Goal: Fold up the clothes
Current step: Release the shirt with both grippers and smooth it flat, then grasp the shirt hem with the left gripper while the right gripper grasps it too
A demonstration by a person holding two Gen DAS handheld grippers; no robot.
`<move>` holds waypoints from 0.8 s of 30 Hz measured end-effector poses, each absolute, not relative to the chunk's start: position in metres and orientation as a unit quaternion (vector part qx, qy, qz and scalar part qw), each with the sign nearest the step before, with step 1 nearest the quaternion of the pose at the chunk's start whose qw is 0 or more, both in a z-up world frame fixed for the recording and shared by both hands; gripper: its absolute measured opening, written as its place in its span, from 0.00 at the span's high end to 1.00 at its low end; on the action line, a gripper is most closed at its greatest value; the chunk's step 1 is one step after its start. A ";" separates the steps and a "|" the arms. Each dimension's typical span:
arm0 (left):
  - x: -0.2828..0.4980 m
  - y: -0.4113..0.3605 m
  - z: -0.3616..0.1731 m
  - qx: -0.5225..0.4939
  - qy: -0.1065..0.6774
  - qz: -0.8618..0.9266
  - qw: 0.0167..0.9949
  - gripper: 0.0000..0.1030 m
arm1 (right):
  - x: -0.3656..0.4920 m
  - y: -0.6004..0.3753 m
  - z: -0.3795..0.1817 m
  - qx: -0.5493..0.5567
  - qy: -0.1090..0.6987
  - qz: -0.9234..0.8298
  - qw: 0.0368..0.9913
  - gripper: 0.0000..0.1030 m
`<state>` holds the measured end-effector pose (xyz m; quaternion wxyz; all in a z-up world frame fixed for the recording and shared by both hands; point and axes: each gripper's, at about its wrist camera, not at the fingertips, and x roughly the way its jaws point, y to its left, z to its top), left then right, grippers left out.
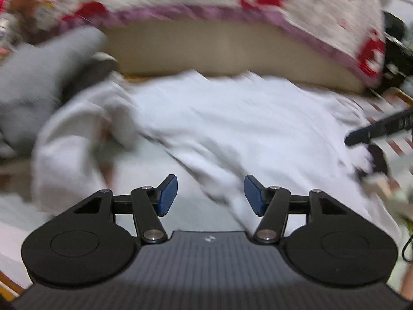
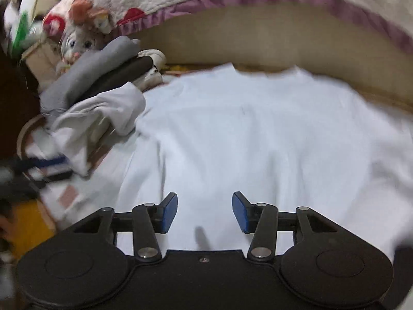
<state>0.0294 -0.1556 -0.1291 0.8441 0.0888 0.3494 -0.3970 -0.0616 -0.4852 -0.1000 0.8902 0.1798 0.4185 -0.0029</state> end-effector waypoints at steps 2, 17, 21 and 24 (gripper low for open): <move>0.011 -0.168 -0.142 0.101 0.369 -0.421 0.823 0.45 | -0.097 -0.489 -0.102 0.216 0.421 -0.005 0.881 0.44; -0.034 -0.219 -0.182 0.130 0.445 -0.495 0.734 0.39 | -0.131 -0.423 -0.128 0.112 0.486 0.067 0.864 0.40; -0.037 -0.230 -0.188 0.160 0.432 -0.479 0.747 0.39 | -0.121 -0.432 -0.139 0.122 0.500 0.012 0.858 0.92; -0.044 -0.234 -0.181 0.172 0.402 -0.491 0.754 0.39 | -0.118 -0.454 -0.127 0.161 0.443 -0.006 0.882 0.97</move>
